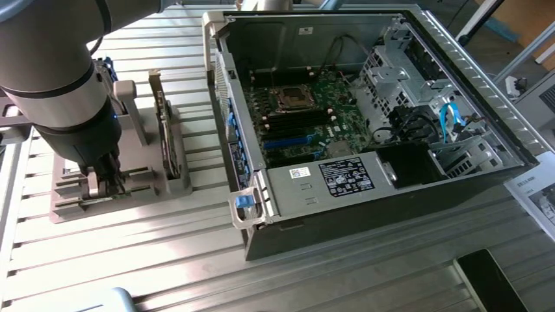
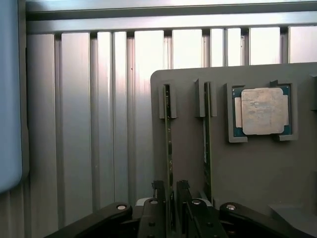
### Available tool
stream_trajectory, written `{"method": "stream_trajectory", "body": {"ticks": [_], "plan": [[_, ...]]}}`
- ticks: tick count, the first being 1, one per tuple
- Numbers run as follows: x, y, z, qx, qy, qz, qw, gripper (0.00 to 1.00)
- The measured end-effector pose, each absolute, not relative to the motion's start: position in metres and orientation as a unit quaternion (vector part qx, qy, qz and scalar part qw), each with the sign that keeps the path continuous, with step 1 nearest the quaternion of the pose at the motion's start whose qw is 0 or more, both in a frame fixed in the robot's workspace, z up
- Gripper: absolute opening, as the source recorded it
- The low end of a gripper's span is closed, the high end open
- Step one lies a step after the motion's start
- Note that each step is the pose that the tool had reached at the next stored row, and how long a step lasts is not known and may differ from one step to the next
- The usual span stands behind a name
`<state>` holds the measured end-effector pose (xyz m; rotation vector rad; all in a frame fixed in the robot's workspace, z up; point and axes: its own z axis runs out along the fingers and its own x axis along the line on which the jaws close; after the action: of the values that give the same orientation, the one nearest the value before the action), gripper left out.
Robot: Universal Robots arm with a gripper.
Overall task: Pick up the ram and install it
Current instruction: 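Pick up the ram and move it above insertion slot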
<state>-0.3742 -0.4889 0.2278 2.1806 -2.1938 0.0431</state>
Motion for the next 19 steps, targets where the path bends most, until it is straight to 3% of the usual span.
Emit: {"method": "stream_trajectory", "body": {"ticks": [19], "plan": [[-0.3742, -0.4901, 0.2258, 0.705, -0.709, 0.007, 0.017, 0.24]]}}
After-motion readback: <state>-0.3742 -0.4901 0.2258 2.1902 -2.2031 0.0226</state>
